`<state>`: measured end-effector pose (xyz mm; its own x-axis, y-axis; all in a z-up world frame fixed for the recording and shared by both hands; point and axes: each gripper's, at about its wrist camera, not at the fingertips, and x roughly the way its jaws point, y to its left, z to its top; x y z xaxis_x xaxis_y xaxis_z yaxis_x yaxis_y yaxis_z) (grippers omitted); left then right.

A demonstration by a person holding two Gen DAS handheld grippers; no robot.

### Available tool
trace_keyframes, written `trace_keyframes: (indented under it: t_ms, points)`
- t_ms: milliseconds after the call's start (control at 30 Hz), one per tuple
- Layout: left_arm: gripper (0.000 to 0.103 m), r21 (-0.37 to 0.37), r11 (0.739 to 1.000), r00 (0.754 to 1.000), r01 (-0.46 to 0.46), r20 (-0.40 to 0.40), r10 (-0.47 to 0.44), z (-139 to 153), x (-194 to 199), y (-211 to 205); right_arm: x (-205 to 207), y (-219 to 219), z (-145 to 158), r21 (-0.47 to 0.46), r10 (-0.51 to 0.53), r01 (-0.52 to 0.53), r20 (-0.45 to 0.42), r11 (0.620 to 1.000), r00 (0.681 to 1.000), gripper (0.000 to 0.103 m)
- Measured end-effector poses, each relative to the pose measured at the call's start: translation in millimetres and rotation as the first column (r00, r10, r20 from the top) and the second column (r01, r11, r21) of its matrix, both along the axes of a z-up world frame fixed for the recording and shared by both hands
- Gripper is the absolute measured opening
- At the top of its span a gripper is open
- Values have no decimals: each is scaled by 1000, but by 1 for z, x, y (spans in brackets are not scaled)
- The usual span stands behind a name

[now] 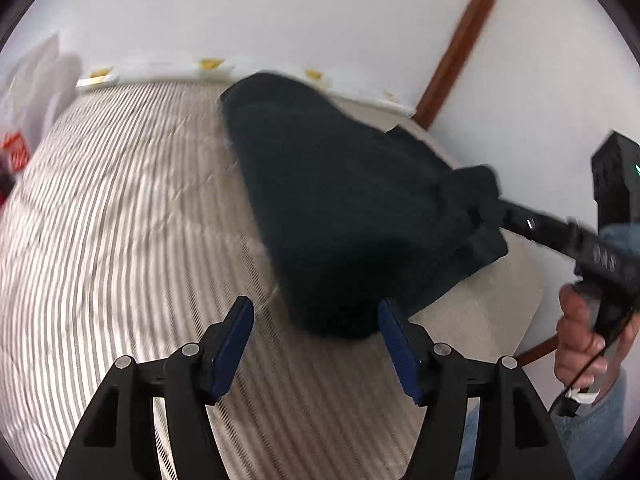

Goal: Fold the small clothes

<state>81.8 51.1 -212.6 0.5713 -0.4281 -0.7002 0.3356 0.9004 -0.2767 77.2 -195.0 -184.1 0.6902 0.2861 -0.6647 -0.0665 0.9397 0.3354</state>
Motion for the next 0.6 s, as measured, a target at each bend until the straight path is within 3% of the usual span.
trace_keyframes:
  t_ms: [200, 300, 367, 433, 500, 600]
  points:
    - [64, -65, 998, 999, 19, -40, -21, -22, 1, 8, 41, 3, -29, 142, -31, 41, -73, 989, 997, 74]
    - [65, -70, 997, 998, 32, -54, -36, -27, 6, -1, 62, 6, -39, 160, -34, 48, -90, 986, 995, 71]
    - [65, -73, 997, 999, 32, -41, -35, -26, 11, -9, 75, 10, -40, 161, -37, 50, -86, 986, 996, 58]
    - [65, -71, 997, 999, 20, -42, -23, -27, 16, -18, 84, 13, -38, 164, -25, 39, -84, 986, 996, 32]
    - [65, -60, 998, 999, 2, -33, -4, -26, 20, -27, 86, 13, -29, 139, -5, 12, -47, 990, 999, 22]
    - [65, 6, 1000, 1000, -15, -17, 15, -23, 25, -44, 74, 9, -8, 37, 24, -26, 60, 999, 998, 18]
